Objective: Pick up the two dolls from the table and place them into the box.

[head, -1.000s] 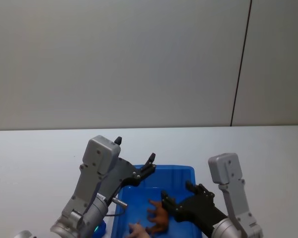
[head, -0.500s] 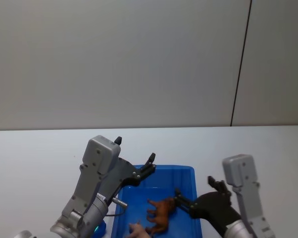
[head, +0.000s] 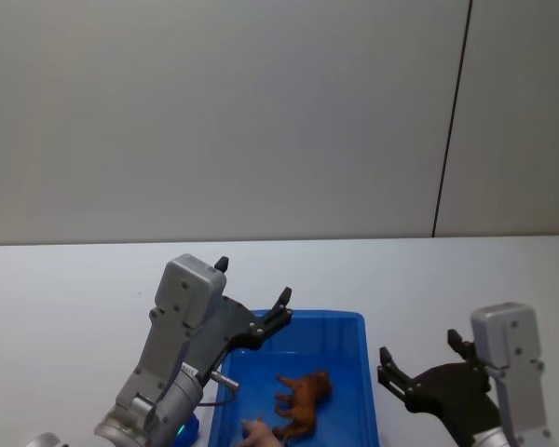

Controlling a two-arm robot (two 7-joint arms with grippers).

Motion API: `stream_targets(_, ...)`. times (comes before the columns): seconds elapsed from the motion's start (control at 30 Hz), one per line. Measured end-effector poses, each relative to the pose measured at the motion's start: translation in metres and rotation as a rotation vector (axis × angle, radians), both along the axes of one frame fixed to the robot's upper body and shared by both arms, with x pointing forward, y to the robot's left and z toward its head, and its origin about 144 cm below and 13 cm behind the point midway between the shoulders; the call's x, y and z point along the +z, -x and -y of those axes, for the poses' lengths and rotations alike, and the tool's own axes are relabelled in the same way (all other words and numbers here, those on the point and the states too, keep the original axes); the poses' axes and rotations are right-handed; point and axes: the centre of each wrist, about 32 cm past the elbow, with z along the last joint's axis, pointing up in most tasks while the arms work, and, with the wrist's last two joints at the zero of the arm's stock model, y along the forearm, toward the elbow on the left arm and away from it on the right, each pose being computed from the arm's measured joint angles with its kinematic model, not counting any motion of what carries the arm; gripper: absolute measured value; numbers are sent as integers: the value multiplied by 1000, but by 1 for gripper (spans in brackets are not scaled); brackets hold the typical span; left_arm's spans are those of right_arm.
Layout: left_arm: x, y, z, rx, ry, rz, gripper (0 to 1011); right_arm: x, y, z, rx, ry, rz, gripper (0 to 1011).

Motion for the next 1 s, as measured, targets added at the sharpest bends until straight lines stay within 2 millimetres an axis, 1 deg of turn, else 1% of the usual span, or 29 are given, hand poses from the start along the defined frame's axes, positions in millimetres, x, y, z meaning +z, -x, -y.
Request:
stream_targets(0.3, 0, 2, -1, 11, 1, -12, 1001, 0, 7, 6, -34, 13, 17, 1001)
stream_targets(0.53, 3, 8, -7, 50, 4, -49, 1001, 0, 9, 8, -48, 18, 23, 1001)
stream_targets(1.0, 10, 26, -31, 160, -10, -169, 1001, 0, 12, 10, -59, 23, 29, 1001)
